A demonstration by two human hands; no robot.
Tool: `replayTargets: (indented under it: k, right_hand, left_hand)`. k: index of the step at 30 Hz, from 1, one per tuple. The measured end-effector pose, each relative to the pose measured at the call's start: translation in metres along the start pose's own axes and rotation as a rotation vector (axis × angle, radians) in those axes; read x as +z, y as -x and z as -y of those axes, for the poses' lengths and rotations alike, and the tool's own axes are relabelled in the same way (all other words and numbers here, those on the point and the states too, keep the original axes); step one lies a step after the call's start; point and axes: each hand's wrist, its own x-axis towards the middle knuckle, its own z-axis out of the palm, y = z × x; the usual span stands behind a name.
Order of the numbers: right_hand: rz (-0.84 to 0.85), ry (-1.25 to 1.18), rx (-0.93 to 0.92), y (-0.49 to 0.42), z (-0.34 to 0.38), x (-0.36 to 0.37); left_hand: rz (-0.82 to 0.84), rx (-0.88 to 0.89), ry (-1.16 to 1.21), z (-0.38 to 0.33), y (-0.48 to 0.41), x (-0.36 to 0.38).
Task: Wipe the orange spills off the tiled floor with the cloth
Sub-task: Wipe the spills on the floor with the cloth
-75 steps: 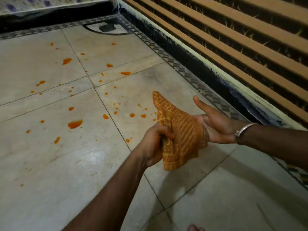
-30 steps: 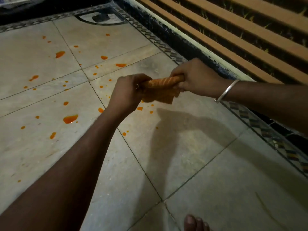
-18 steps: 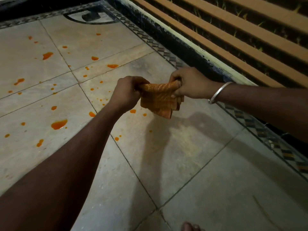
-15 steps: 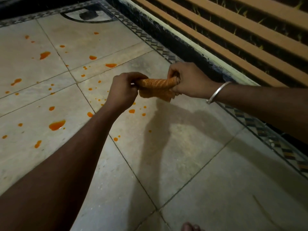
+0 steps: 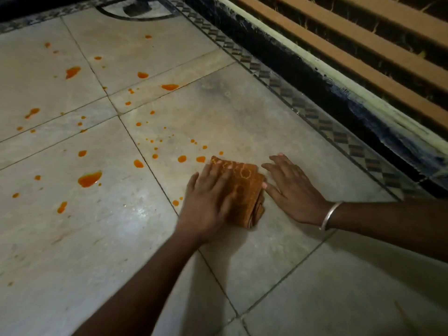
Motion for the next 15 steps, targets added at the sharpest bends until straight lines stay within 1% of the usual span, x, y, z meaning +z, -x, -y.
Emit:
replayTargets:
  k: [2,4,5,8,11,15]
  right_hand:
    - [0.109,0.094,0.014,0.004,-0.006,0.016]
    - [0.123,0.158,0.007,0.006,-0.008,0.031]
    - [0.104,0.176,0.015,0.006,-0.008,0.038]
    - [0.031,0.245,0.022,0.005,-0.009,0.048]
    - [0.014,0.279,0.012,0.006,-0.012,0.052]
    - [0.020,0.284,0.008,0.006,-0.012,0.053]
  left_hand:
    - [0.128,0.017,-0.175,-0.011,-0.004,0.022]
    - [0.181,0.017,-0.303,-0.015,-0.006,0.040]
    - [0.177,0.013,-0.335,-0.015,-0.008,0.044]
    - [0.169,0.007,-0.361,-0.009,-0.016,0.045]
    - [0.193,0.006,-0.368,0.001,-0.028,0.038]
    - [0.146,-0.121,-0.334,0.018,-0.011,0.026]
